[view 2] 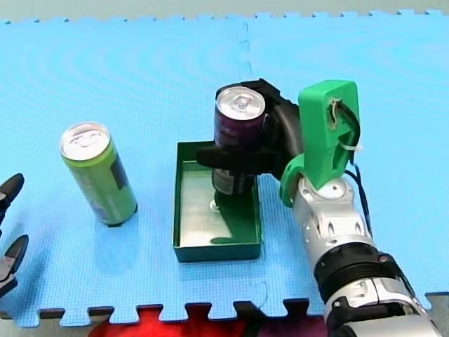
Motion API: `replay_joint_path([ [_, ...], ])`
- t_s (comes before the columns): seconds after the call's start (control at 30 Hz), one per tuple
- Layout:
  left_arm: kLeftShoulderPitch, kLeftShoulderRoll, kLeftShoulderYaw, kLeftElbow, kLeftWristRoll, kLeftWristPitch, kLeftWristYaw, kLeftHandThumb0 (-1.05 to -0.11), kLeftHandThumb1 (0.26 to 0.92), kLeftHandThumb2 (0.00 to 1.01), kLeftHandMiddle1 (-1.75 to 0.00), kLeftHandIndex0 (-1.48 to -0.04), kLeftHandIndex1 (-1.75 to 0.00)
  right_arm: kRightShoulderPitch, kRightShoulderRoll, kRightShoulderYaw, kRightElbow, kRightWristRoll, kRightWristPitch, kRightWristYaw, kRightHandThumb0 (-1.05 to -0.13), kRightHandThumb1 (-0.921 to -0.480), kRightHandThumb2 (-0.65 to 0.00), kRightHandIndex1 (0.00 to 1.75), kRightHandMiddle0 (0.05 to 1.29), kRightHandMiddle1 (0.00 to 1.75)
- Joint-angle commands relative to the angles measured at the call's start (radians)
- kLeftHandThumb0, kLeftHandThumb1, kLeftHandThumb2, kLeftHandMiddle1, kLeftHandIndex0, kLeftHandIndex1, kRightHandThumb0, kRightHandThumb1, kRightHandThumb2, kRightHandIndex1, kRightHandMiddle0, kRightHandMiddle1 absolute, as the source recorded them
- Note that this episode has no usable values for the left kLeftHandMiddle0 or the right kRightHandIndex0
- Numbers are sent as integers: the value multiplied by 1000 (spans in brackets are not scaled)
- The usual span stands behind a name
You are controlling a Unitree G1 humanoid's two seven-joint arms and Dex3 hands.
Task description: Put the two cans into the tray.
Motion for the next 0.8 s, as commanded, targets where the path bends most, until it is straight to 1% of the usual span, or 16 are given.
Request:
replay_joint_path([
  [0.0, 2, 5, 0, -1, 5, -10, 8, -1048, 921, 676, 0, -326, 0, -5, -3, 0, -1, -1, -20, -3, -426, -788, 0, 1746, 529, 1746],
  [0.17, 4, 3, -4, -4, 13, -14, 22, -1048, 921, 684, 0, -326, -1, -2, -3, 2, 7, -10, -46, -10, -428, -788, 0, 1746, 532, 1746],
  [0.23, 6, 1, -5, -7, 13, -12, 24, -1048, 921, 688, 0, -328, -2, 0, -2, 3, 10, -14, -63, -17, -429, -788, 0, 1746, 533, 1746],
  [0.3, 7, -1, -6, -11, 12, -10, 25, -1048, 921, 692, 0, -331, -3, 4, 0, 6, 14, -23, -86, -28, -431, -789, -1, 1746, 534, 1746],
  [0.37, 9, -2, -8, -15, 13, -10, 27, -1048, 921, 695, 0, -333, -3, 10, 1, 15, 16, -41, -114, -49, -434, -789, -1, 1746, 535, 1746],
  [0.4, 10, -3, -8, -16, 13, -10, 28, -1048, 921, 697, 0, -333, -4, 13, 0, 23, 17, -55, -129, -64, -439, -790, -1, 1746, 537, 1746],
  [0.47, 10, -3, -9, -18, 14, -9, 30, -1048, 921, 699, 0, -334, -4, 16, -3, 37, 19, -79, -150, -91, -450, -791, -1, 1746, 540, 1746],
  [0.5, 10, -3, -10, -18, 15, -8, 31, -1048, 921, 701, 0, -335, -4, 17, -4, 42, 20, -89, -157, -101, -456, -791, -1, 1746, 541, 1746],
  [0.57, 9, -4, -11, -19, 17, -7, 33, -1048, 921, 703, -1, -336, -4, 17, -5, 47, 20, -99, -162, -112, -463, -792, -2, 1746, 544, 1746],
  [0.67, 11, -4, -13, -24, 18, -6, 37, -1048, 921, 707, -1, -338, -5, 18, -6, 50, 21, -102, -166, -115, -478, -792, -2, 1746, 550, 1746],
  [0.77, 13, -4, -17, -36, 22, -4, 43, -1048, 921, 712, -1, -339, -4, 18, -5, 50, 26, -101, -177, -113, -490, -793, -2, 1746, 557, 1746],
])
